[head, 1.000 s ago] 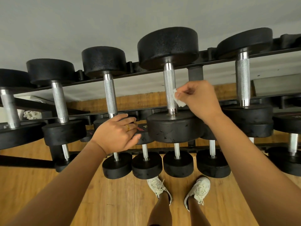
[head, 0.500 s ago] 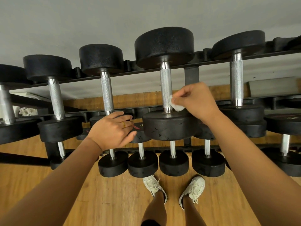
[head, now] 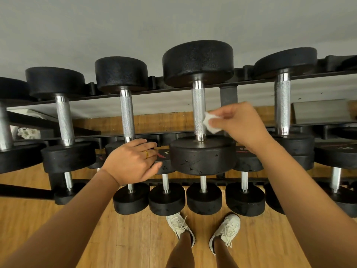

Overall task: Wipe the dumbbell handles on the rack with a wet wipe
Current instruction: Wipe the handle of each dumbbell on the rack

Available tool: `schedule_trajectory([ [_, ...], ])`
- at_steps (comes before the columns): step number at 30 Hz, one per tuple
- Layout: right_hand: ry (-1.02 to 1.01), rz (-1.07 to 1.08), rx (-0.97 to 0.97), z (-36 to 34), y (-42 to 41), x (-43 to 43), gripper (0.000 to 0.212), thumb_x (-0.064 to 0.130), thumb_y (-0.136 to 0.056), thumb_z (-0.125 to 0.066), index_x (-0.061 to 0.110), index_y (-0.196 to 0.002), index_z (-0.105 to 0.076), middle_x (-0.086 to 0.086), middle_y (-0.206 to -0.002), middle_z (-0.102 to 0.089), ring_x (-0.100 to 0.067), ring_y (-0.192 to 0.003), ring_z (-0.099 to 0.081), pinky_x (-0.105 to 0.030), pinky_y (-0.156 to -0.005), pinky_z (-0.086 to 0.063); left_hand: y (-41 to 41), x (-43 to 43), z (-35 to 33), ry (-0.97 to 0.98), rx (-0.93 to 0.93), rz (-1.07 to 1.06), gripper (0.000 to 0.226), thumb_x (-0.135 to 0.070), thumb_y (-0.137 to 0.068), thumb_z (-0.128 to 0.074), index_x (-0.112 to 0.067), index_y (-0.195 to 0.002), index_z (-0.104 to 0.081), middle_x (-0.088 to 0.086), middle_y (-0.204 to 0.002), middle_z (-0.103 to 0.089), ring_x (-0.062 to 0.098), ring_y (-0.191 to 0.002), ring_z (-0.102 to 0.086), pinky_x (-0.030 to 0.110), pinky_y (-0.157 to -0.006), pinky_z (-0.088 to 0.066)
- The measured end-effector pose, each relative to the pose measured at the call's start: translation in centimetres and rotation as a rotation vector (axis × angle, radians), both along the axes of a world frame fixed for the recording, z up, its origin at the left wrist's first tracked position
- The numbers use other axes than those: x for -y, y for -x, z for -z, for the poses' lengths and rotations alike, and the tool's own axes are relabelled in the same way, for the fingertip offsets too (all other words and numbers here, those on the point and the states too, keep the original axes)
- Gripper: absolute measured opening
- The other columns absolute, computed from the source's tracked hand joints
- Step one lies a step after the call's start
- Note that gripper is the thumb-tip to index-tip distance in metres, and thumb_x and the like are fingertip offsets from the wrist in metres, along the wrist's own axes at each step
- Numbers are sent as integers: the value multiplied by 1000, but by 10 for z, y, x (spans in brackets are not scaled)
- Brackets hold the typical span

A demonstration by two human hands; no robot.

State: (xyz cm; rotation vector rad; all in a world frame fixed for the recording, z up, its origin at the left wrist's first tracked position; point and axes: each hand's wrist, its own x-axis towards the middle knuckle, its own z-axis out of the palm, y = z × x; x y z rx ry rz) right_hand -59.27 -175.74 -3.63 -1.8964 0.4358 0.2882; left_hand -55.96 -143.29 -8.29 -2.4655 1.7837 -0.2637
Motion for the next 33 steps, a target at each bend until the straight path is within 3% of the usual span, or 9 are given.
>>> schedule_trajectory([
  [3, -95, 334, 217, -4, -19, -10, 19, 17, -89, -74, 34, -97, -71, 13, -98, -74, 1, -91, -69, -27, -87, -57, 0, -1, 0, -4, -14, 8, 53, -38, -108, -41, -10, -92, -83, 6, -96, -80, 23, -107, -73, 40, -101, -53],
  [7, 5, 469, 345, 3, -43, -36, 15, 18, -88, -76, 19, -103, -78, 9, -97, -76, -1, -90, -70, -31, -89, -58, 0, -1, -1, -7, -23, 10, 57, -39, -109, -38, -9, -93, -83, 6, -97, -80, 23, -107, -74, 40, -100, -55],
  [14, 219, 373, 342, 10, -32, -46, 20, 19, -91, -73, 12, -110, -77, 2, -108, -75, -5, -99, -69, -28, -95, -56, 0, 0, -2, 10, -21, 9, 59, -38, -110, -36, -9, -91, -83, 7, -96, -80, 23, -105, -74, 40, -97, -57],
  [25, 308, 265, 306, 1, -32, -40, 22, 18, -92, -71, 11, -112, -76, -1, -111, -75, -11, -102, -69, -29, -99, -53, 0, 0, -1, 5, -10, -9, 53, -38, -107, -42, -10, -92, -83, 5, -96, -80, 22, -106, -73, 40, -99, -54],
  [33, 335, 183, 284, 1, -28, -39, 23, 18, -94, -69, 14, -116, -74, 0, -116, -73, -10, -106, -67, -19, -99, -49, 1, -1, -1, 14, -17, -10, 52, -37, -108, -42, -11, -90, -83, 5, -95, -80, 22, -106, -74, 39, -100, -55],
])
